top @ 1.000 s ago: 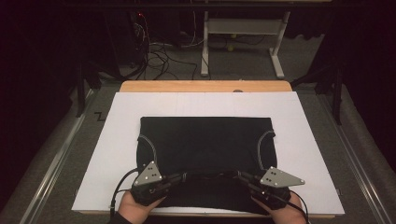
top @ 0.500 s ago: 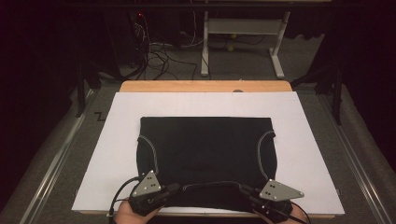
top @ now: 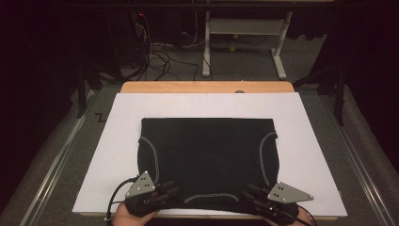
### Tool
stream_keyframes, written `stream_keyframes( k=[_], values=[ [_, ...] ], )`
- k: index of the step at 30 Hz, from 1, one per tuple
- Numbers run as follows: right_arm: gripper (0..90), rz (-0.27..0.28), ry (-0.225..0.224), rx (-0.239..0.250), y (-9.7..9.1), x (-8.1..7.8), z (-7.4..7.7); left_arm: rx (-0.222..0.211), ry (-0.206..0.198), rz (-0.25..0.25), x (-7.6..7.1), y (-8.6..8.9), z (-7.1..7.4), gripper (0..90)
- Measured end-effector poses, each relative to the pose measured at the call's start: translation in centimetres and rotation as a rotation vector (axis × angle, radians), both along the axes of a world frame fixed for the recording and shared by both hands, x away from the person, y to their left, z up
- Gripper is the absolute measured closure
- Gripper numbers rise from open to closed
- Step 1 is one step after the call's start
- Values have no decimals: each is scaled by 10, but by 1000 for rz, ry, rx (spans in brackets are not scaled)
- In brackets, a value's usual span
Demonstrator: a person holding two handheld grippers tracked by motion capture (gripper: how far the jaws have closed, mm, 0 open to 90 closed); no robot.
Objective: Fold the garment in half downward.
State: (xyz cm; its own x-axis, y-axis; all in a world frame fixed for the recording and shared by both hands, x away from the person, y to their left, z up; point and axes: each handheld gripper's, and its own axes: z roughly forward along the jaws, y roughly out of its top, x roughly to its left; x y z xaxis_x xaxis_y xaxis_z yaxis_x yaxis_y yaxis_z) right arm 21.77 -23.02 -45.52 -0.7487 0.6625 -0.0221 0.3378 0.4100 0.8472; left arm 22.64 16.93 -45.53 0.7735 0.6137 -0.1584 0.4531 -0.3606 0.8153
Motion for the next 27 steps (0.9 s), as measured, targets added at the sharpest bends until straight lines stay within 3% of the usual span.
stream_keyframes(
  k=[10, 22, 27],
  values=[
    [516, -96, 20, 57, -13, 13, -6, -7, 22, 122, 14, 14, -8, 418],
    [331, -184, 10, 57, -25, 23, -13, 1, 20, 178, 25, 29, -11, 250],
    [271, -208, 6, 62, -29, 26, -13, -1, 1, 206, 31, 41, -11, 248]
  ],
)
